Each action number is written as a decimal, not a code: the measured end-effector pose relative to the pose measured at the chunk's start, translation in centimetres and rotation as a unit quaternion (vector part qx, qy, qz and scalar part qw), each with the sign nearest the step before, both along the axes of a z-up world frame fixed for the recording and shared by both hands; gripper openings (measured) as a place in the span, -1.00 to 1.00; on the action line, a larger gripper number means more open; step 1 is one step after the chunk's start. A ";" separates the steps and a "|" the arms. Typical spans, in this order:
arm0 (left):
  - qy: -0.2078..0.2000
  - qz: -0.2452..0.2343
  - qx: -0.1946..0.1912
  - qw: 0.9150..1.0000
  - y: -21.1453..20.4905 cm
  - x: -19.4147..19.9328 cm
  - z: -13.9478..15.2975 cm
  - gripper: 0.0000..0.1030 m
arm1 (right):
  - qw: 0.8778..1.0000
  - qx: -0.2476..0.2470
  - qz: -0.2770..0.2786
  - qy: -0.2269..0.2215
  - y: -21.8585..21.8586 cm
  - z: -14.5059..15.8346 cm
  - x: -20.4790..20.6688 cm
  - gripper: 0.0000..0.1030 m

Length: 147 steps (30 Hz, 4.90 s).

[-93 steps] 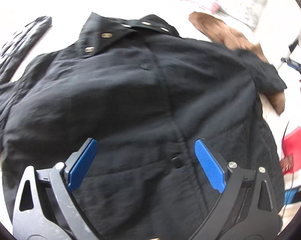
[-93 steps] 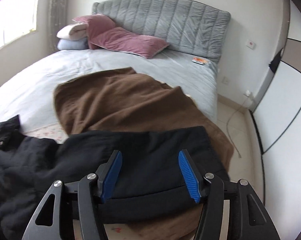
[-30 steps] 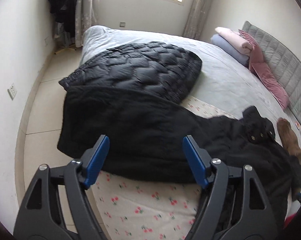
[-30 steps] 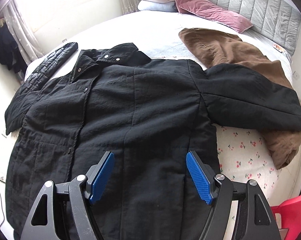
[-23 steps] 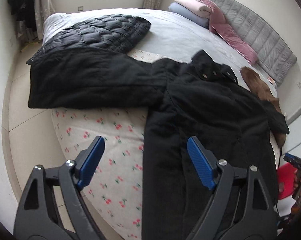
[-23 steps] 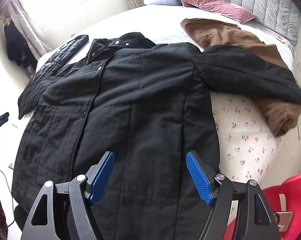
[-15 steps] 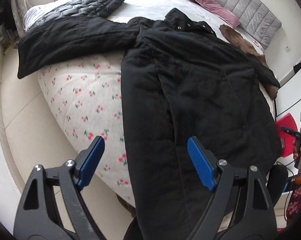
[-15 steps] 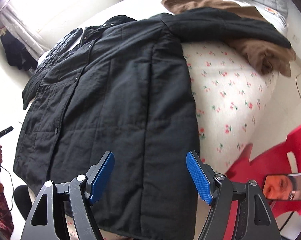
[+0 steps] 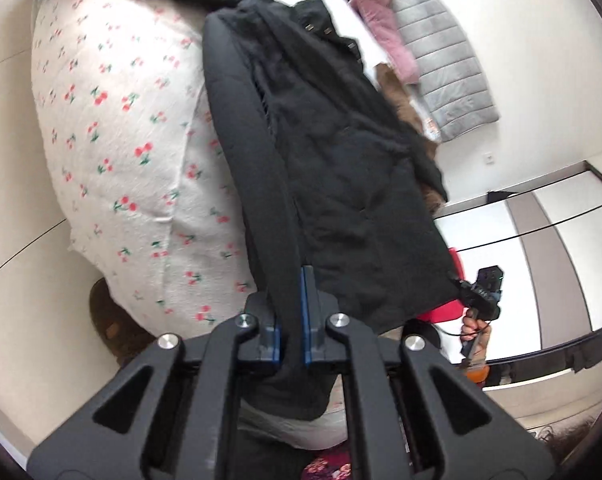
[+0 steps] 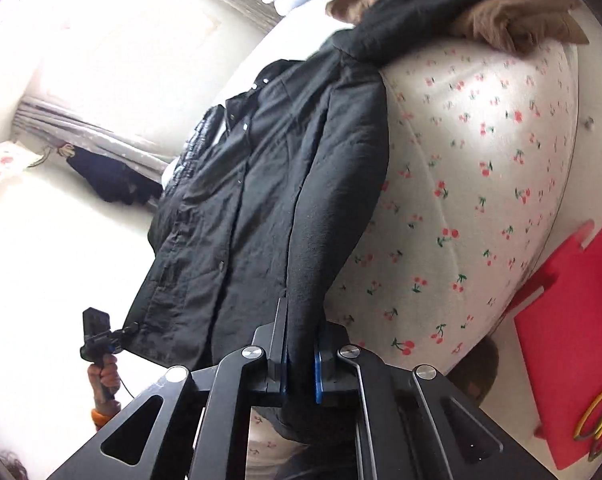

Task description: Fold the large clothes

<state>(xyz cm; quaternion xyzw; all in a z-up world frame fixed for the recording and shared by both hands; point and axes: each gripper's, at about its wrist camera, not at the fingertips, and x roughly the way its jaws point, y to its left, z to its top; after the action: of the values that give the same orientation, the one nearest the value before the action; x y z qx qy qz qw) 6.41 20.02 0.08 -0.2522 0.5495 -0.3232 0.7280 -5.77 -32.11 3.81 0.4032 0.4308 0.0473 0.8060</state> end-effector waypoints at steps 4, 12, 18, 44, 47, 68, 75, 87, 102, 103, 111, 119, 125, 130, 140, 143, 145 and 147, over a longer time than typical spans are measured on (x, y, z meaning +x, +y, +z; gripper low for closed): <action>0.009 -0.030 0.125 0.992 -1.5 -1.8 -1.0 -0.83 | 0.997 -0.055 -0.006 0.061 0.0 -1.1 -0.4 -0.85; -0.012 -0.061 0.321 0.945 -4.1 -2.5 -1.6 -0.19 | 0.968 -0.157 0.023 0.196 0.9 -3.3 0.8 -0.27; -0.160 -0.034 0.365 0.917 -7.7 1.0 5.9 0.59 | 0.950 -0.271 0.008 0.156 1.0 2.5 5.7 0.37; -0.208 0.027 0.238 0.948 -25.6 30.9 -7.2 0.87 | 0.943 -0.328 -0.045 0.024 -5.3 -9.5 38.3 0.47; -0.226 -0.018 0.287 0.931 -26.4 27.9 -7.0 0.90 | 0.941 -0.336 -0.036 0.016 -4.1 -8.9 35.9 0.55; -0.096 -0.202 0.365 0.904 -25.3 2.8 -4.1 0.91 | 0.918 -0.345 0.142 0.135 4.9 -7.4 14.8 1.00; -0.181 -0.119 0.370 0.903 -26.1 3.0 2.2 0.91 | 0.935 -0.281 0.183 0.117 2.5 -5.2 15.1 0.99; -0.202 0.003 0.213 0.956 -28.3 10.5 2.9 0.91 | 0.959 -0.202 -0.196 0.026 -23.5 2.5 11.1 0.98; -0.134 0.062 0.205 0.968 -25.6 13.8 -2.2 0.91 | 0.927 -0.058 -0.369 0.021 -35.6 -4.1 9.8 -0.25; -0.132 0.063 0.201 0.969 -25.5 13.8 -2.2 0.91 | 0.922 -0.070 -0.381 0.029 -35.4 -4.1 9.6 -0.50; -0.160 0.081 0.176 0.968 -23.9 13.4 -0.1 0.91 | 0.919 -0.180 -0.347 -0.062 -31.1 6.4 12.5 -0.87; -0.168 0.095 0.142 0.971 -22.2 13.5 1.6 0.91 | 0.939 -0.212 -0.211 -0.170 -19.8 17.8 19.6 -0.87; -0.177 0.110 0.143 0.968 -21.1 13.7 2.2 0.91 | 0.953 -0.205 -0.097 -0.202 -8.9 20.5 25.5 -0.87; -0.155 0.121 0.116 0.974 -19.7 14.3 2.0 0.91 | 0.965 -0.181 -0.025 -0.189 -1.0 16.5 30.2 -0.55; -0.153 0.092 0.130 0.975 -20.3 14.4 1.9 0.91 | 0.989 -0.123 -0.014 -0.079 1.7 1.3 26.8 0.27; -0.146 0.078 0.147 0.975 -21.6 15.2 2.2 0.91 | 0.985 -0.159 -0.059 -0.037 -1.5 -0.5 23.3 0.27; -0.137 0.050 0.136 0.980 -23.1 16.4 2.6 0.91 | 0.979 -0.168 -0.111 -0.023 -4.0 -1.4 20.5 0.27; -0.128 0.005 0.143 0.981 -25.6 18.2 2.6 0.90 | 0.970 -0.171 -0.172 -0.010 -6.9 -1.7 18.2 0.26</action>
<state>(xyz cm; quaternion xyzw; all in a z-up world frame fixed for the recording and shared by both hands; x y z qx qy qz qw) 24.57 -5.56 2.65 -0.1046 0.4912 -0.2671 0.8225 12.38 -39.04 2.15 0.3267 0.3485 -0.1625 0.8633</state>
